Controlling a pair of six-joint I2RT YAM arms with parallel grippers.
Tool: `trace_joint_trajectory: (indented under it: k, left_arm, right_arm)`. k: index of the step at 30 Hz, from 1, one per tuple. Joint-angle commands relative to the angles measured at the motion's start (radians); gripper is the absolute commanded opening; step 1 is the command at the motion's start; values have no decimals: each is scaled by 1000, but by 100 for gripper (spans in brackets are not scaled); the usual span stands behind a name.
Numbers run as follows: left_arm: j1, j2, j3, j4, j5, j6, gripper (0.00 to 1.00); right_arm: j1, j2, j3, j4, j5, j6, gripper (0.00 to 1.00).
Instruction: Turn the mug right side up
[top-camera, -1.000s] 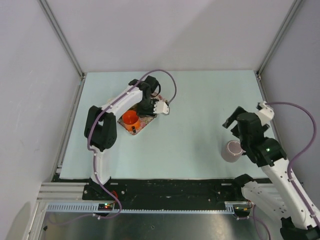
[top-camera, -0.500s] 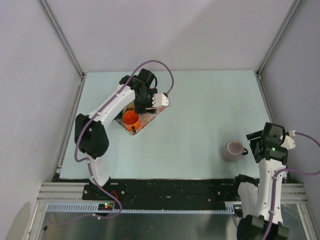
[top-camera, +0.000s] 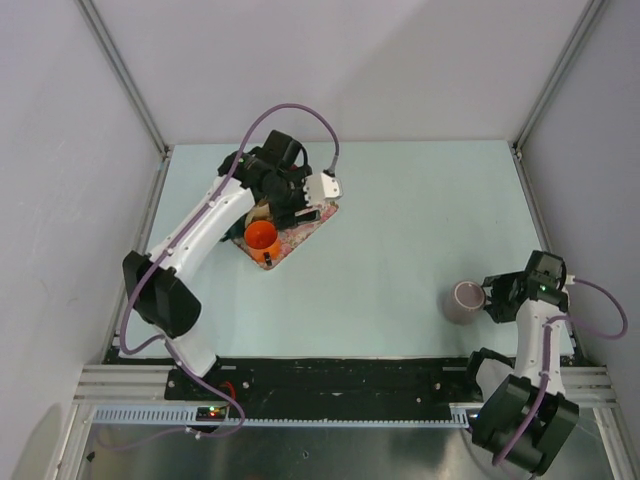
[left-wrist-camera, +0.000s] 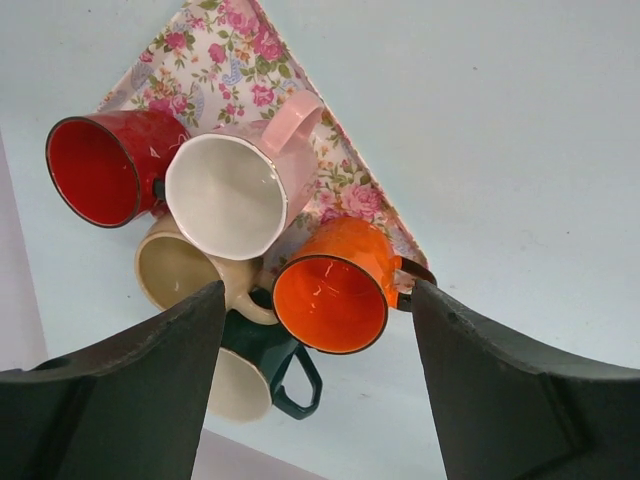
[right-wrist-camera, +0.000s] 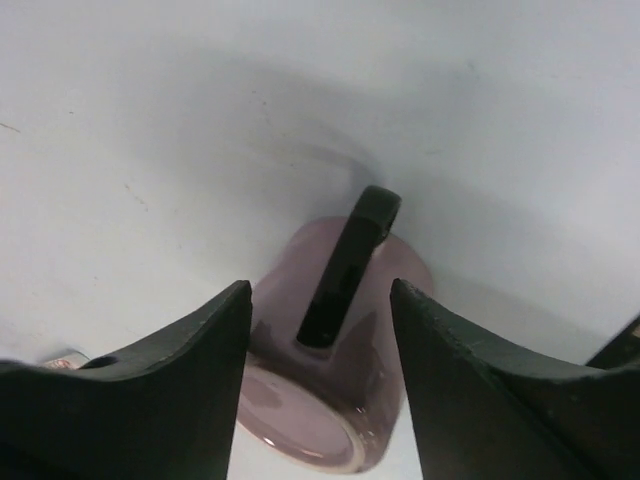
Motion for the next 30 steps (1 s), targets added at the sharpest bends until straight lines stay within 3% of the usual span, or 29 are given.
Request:
trace_joint_trajectory:
  k: [1,4,9,10,13,18,24,30]
  left_arm:
    - [-5,-66,-11,-8,28,-38,79]
    - [-6,-76,-13,-9,26,-39,79]
    - [-9,-98,-20,-15,21,-41,79]
    - [-8,-100,-18,-17,22,-45,79]
    - [-8,-96,3,-25,41,-77,80]
    - [-6,-91,73,-44,165,-204,84]
    - [-5,-85,121,-48,485,-368,85]
    - [5,-51,185,-46,775,-477,88]
  right_arm:
    - [54,59,-14,119,-27,19,57]
    - [91,114,-15,151,-26,7,45]
    - [179,133,-12,178,-16,-48,8]
    - [190,134,-10,191,-28,-66,4]
    - [245,130,9,244,-130,-118,0]
    - [466,40,102,369,-210,-217,0]
    - [719,-95,132,630,-223,-240,0]
    - [948,-77,263,760,-271,-333,0]
